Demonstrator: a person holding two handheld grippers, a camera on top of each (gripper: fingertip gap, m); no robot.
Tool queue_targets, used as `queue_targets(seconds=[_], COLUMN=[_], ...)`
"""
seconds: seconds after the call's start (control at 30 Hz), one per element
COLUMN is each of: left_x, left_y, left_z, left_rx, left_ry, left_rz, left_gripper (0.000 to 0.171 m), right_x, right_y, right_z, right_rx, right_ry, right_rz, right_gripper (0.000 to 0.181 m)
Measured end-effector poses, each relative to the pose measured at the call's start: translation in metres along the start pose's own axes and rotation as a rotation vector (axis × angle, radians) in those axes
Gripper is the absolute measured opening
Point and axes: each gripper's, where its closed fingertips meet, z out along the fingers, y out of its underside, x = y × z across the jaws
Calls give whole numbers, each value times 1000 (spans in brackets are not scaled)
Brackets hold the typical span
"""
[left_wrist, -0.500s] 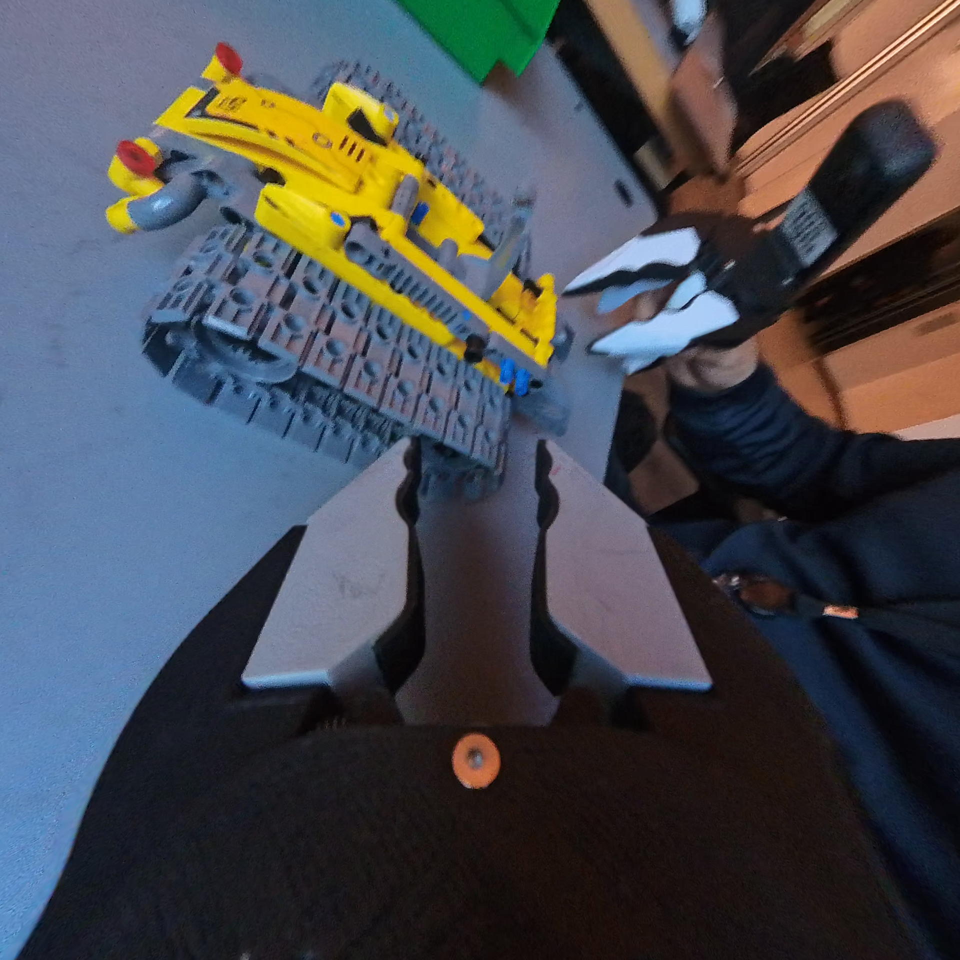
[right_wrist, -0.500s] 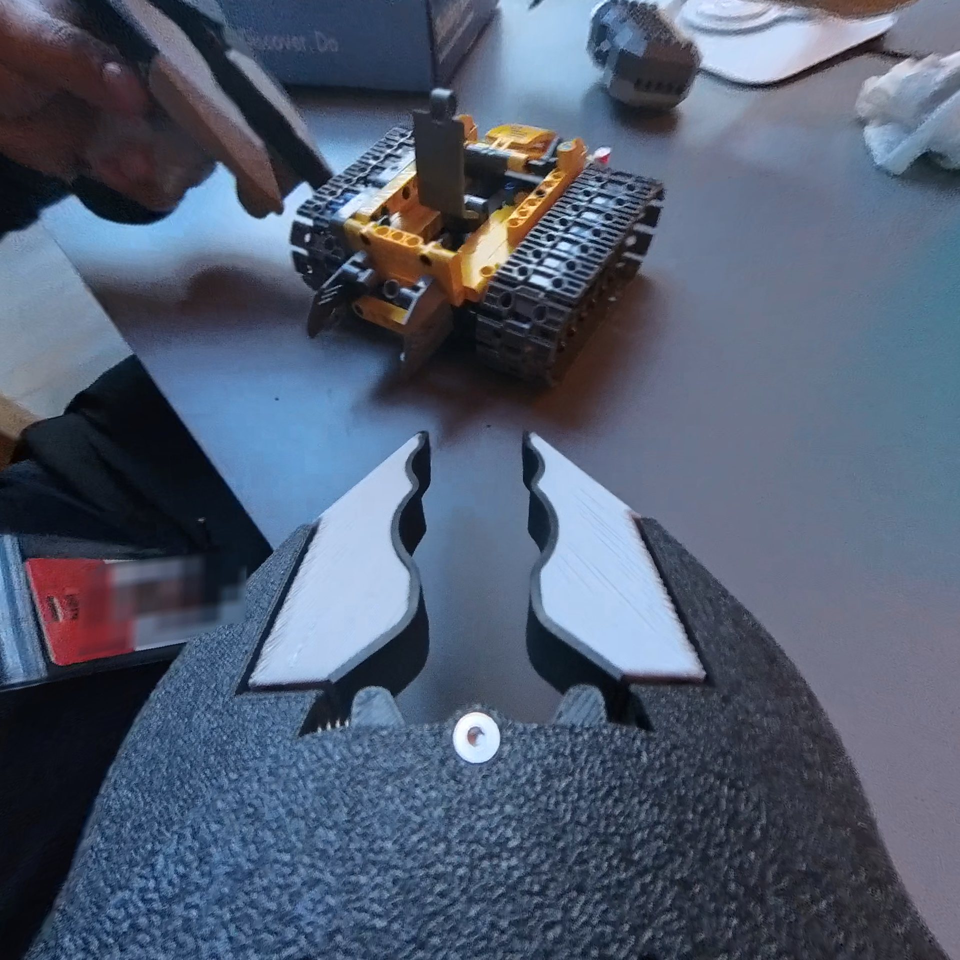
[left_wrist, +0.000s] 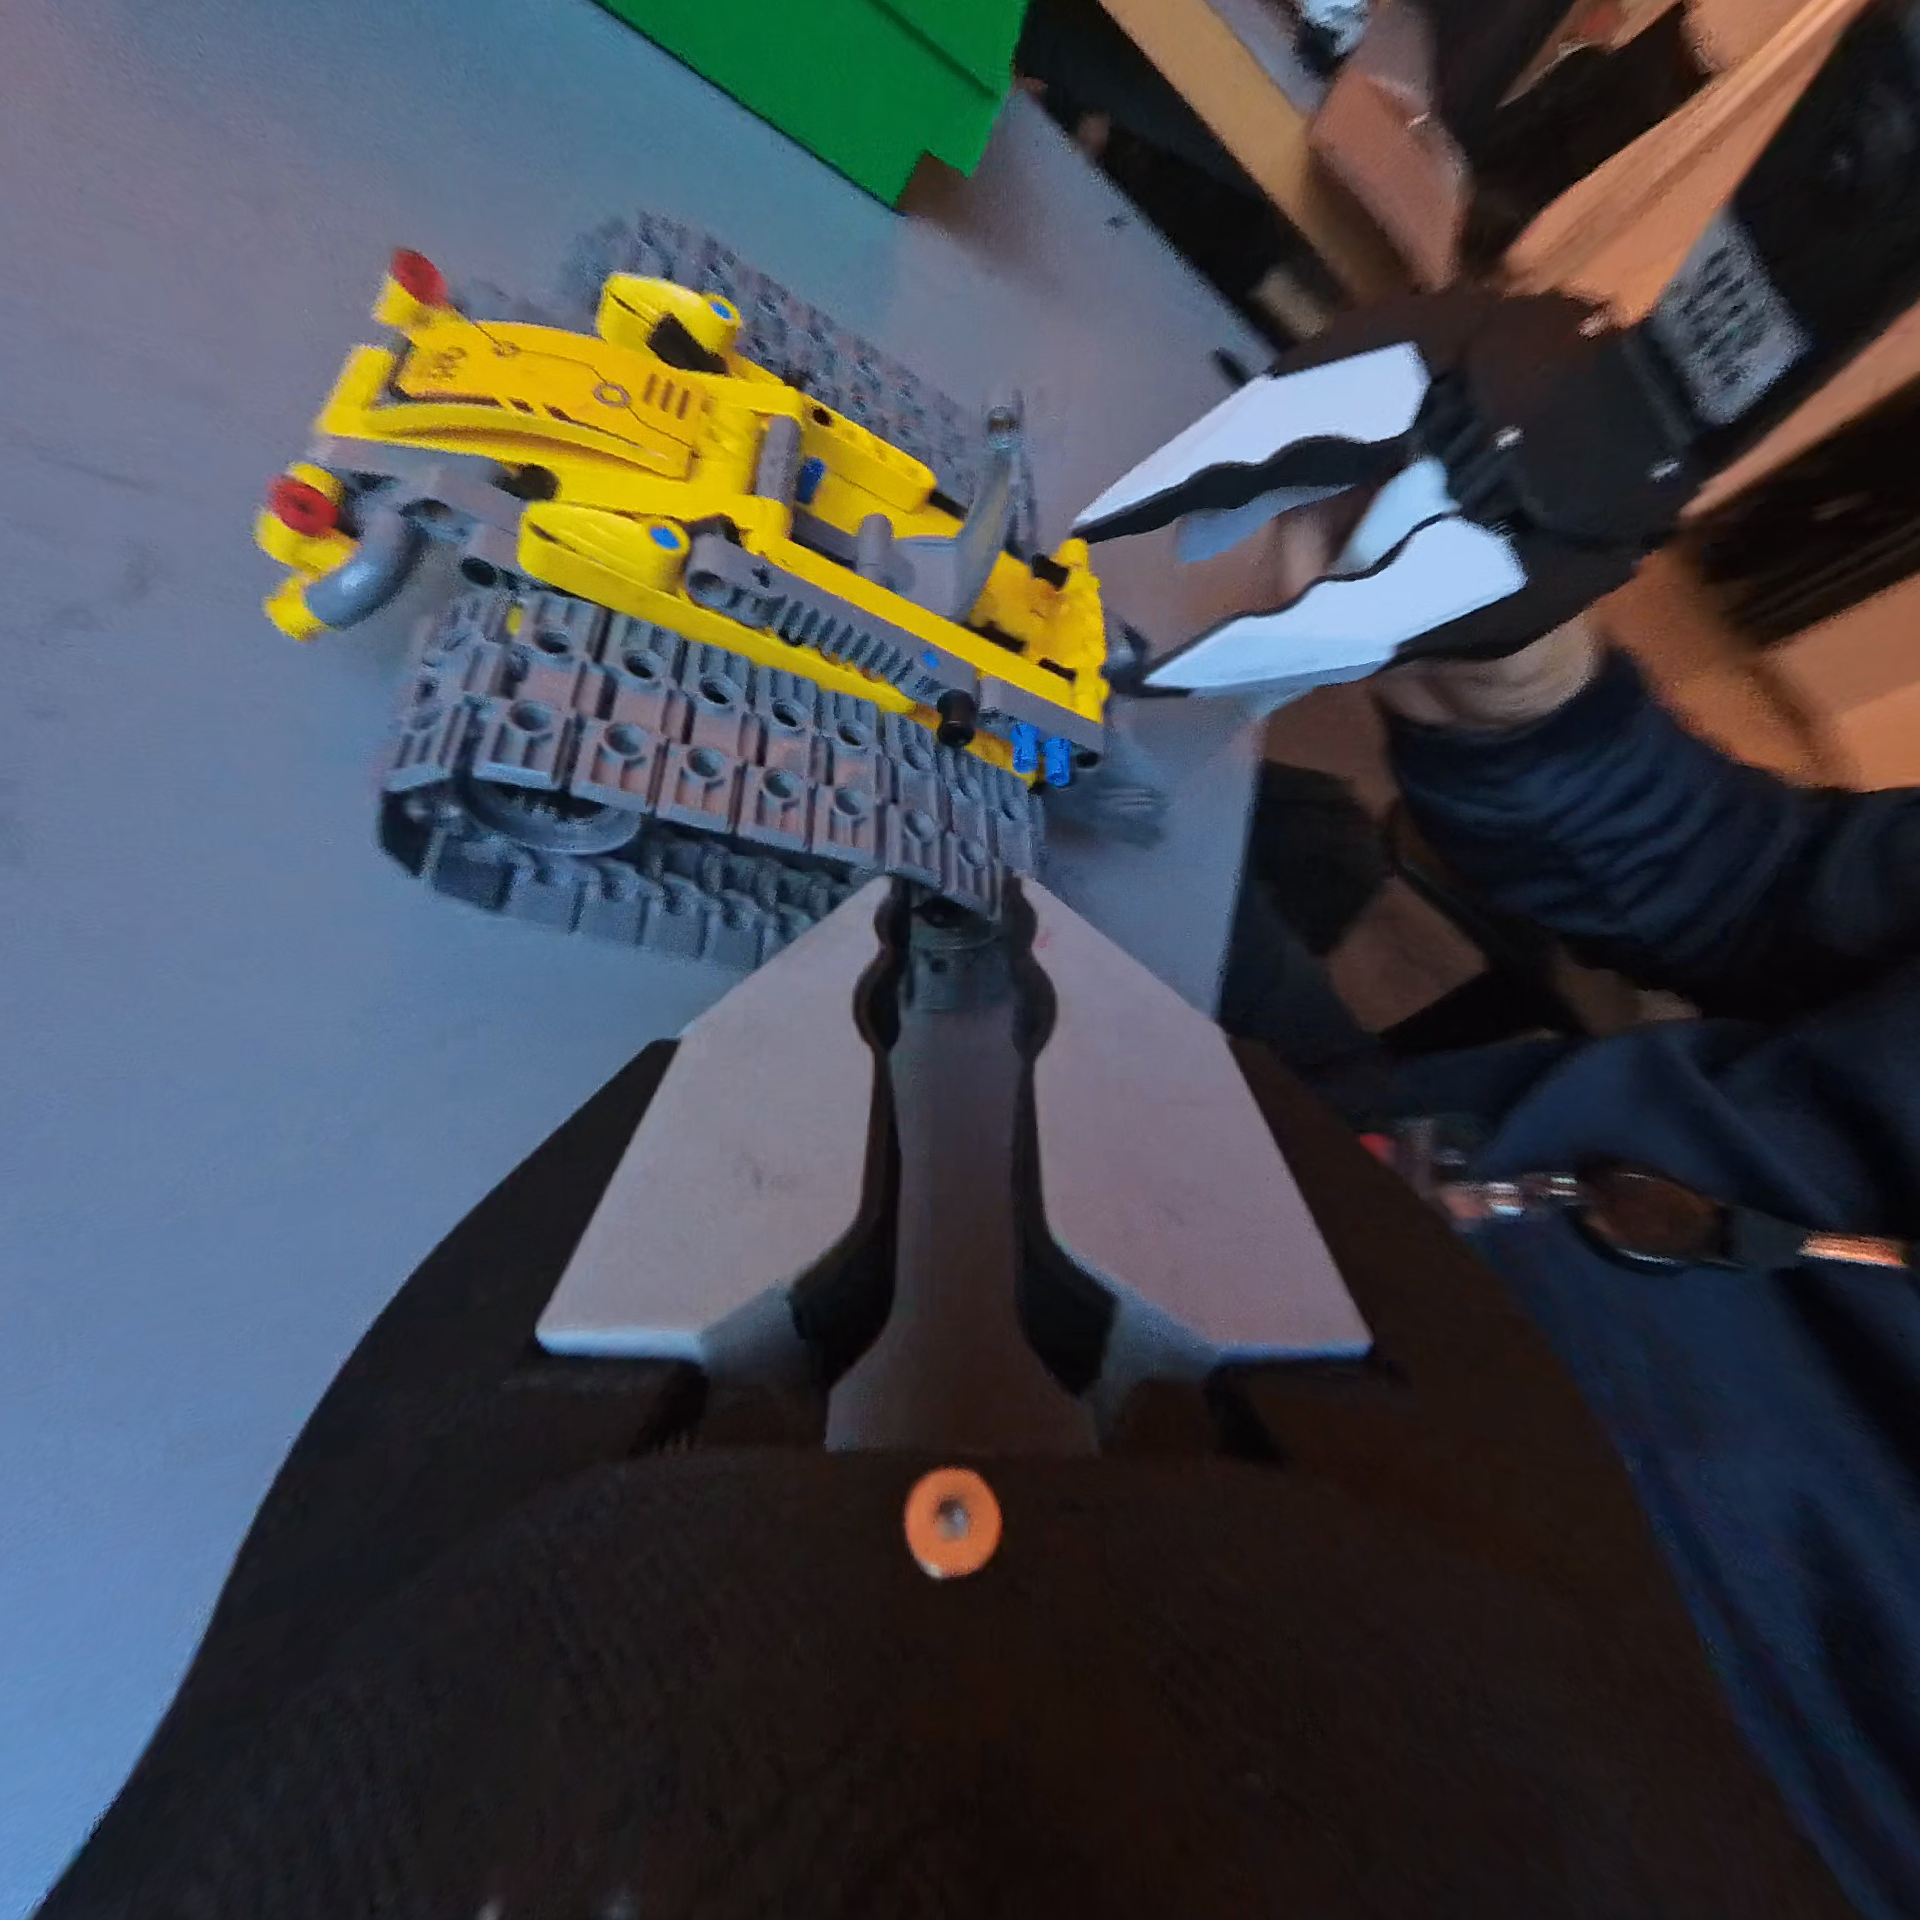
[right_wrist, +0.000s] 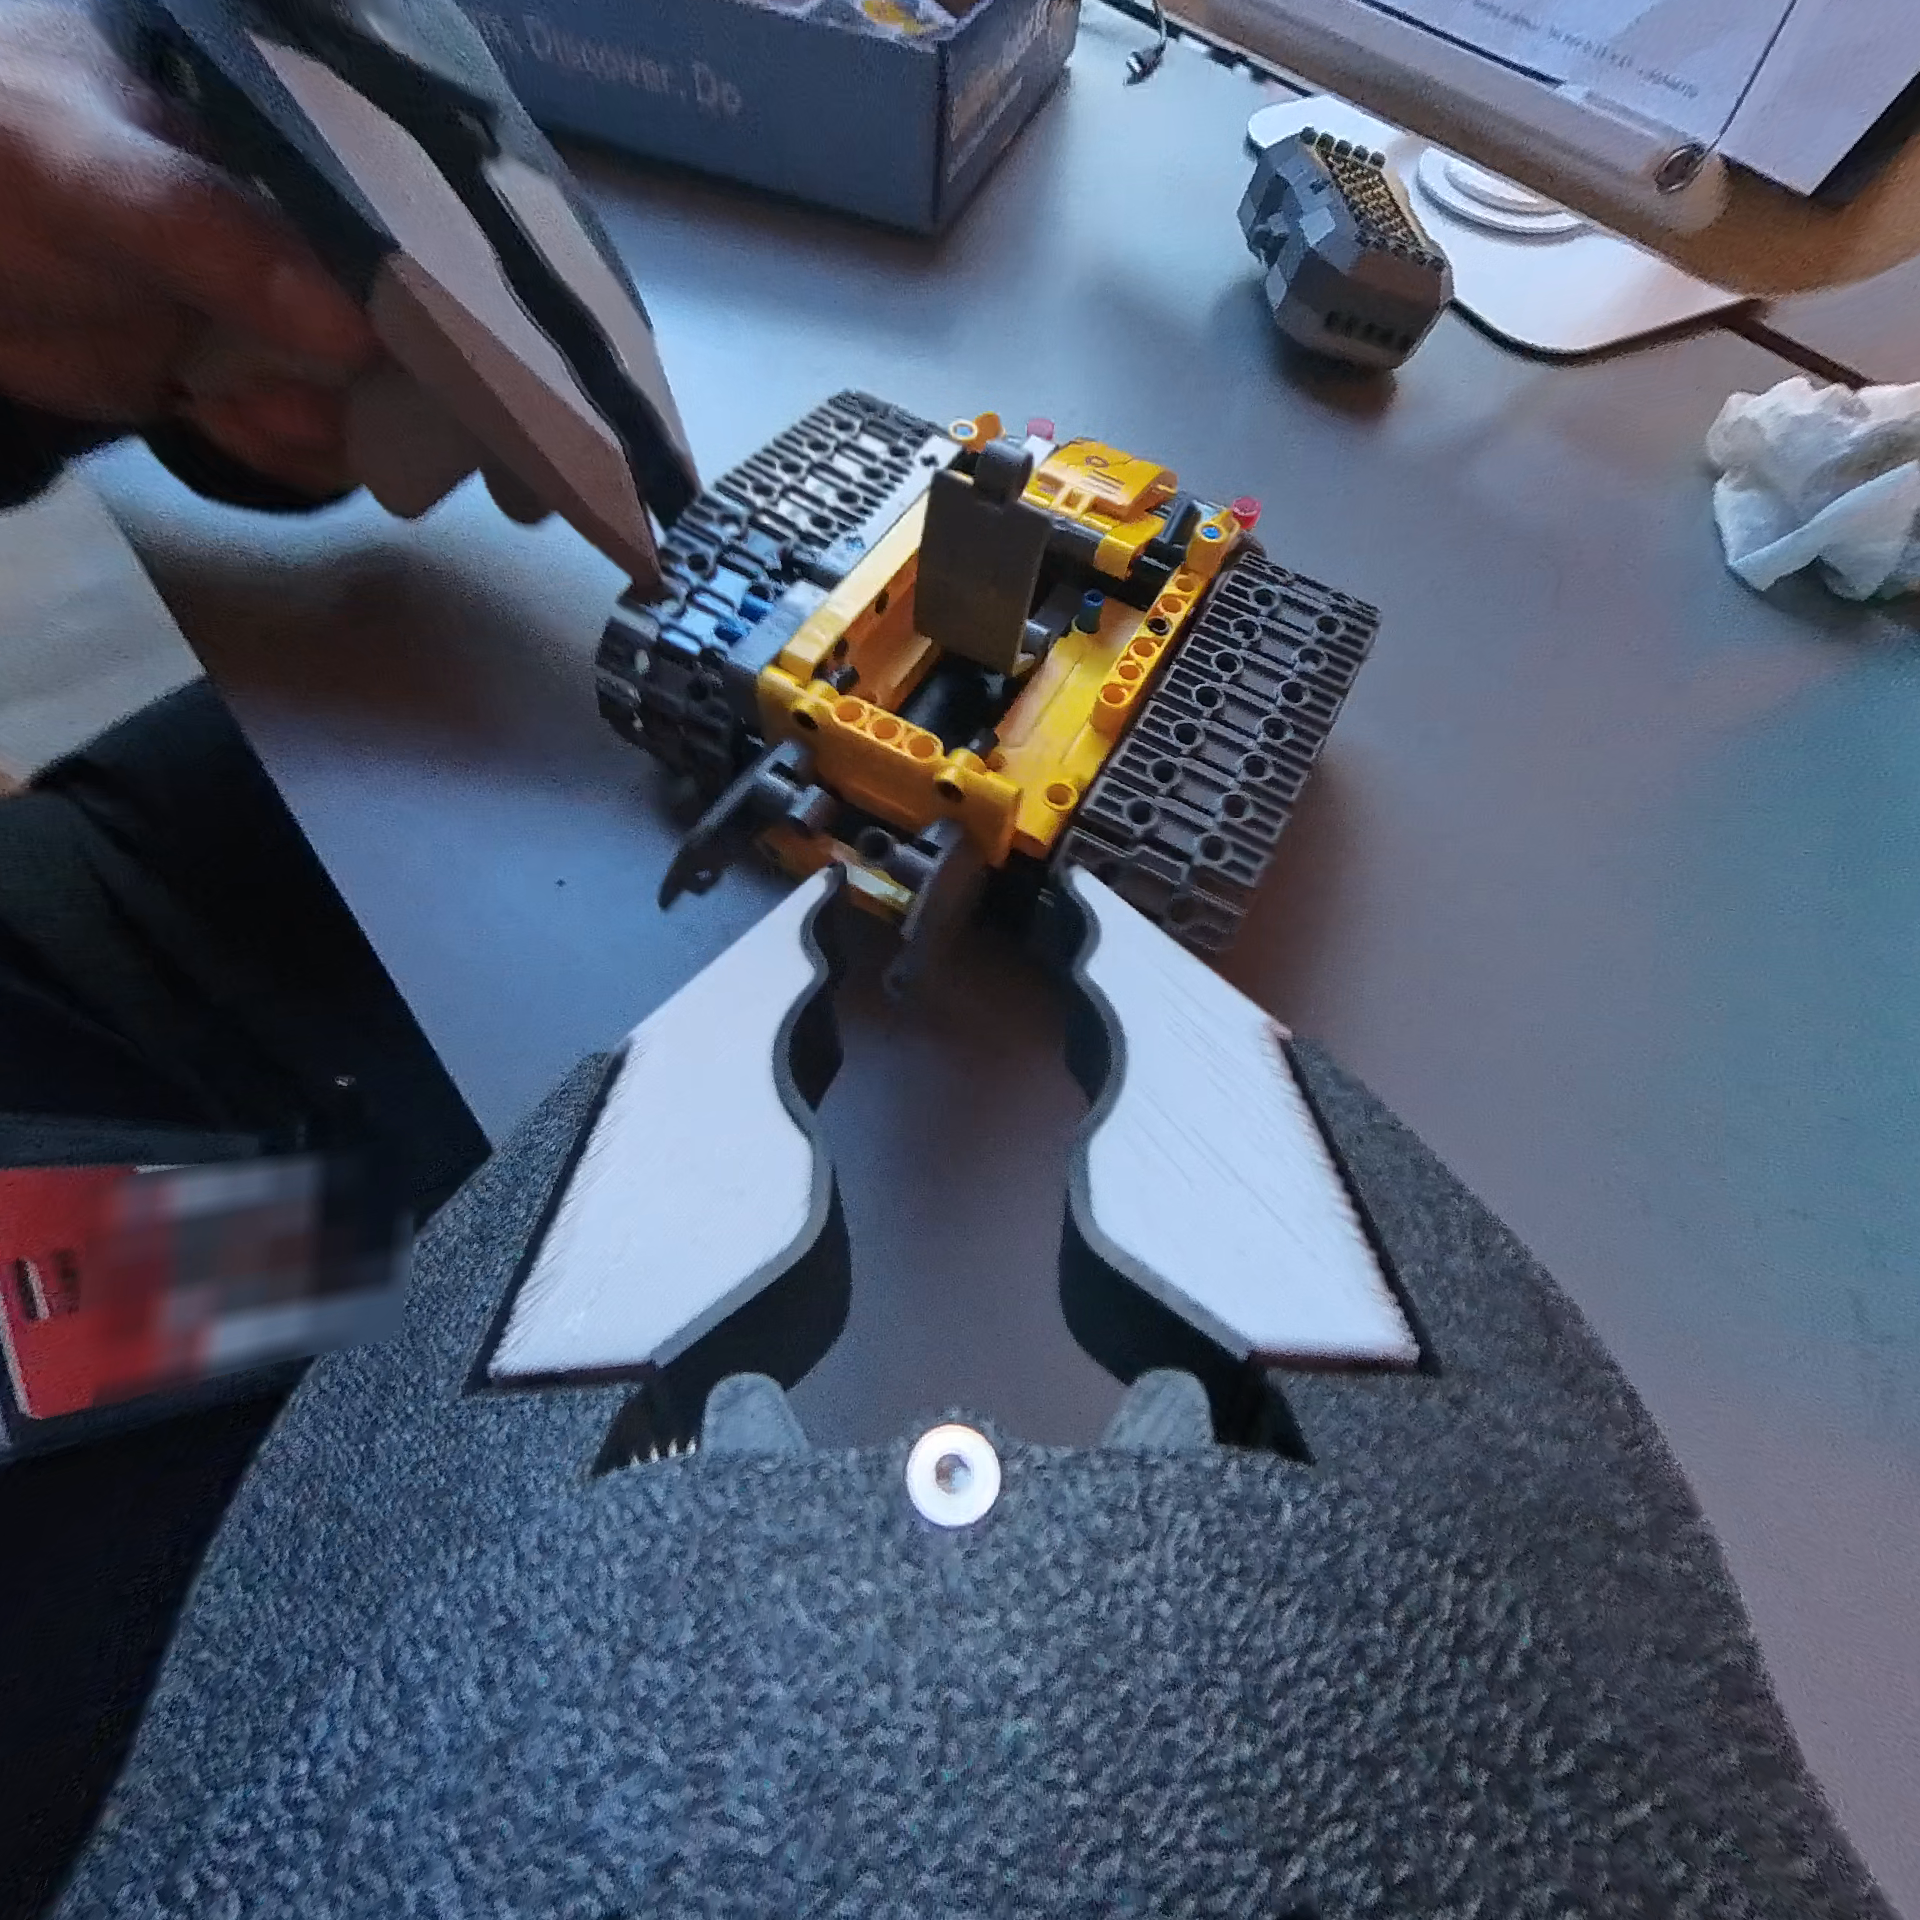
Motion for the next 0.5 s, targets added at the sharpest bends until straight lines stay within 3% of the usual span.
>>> queue_targets(seconds=[0.13, 0.2, 0.3, 0.5], left_x=[-4, -6, 4, -7], left_y=[-2, -8, -20, -20], left_z=[-8, -8, -9, 6], left_rx=[-93, -152, -179, -276], left_ry=[-254, -337, -318, -307], left_rz=[272, 392, 453, 463], left_gripper=[19, 13, 4, 19], right_x=[7, 14, 12, -12], right_y=[-9, -18, -30, -37], right_z=[-3, -2, 5, 23], right_rx=[-1, 4, 3, -7], right_ry=[1, -5, -65, -187], right_rz=[-27, -42, -102, -126], right_gripper=[37, 37, 34, 26])
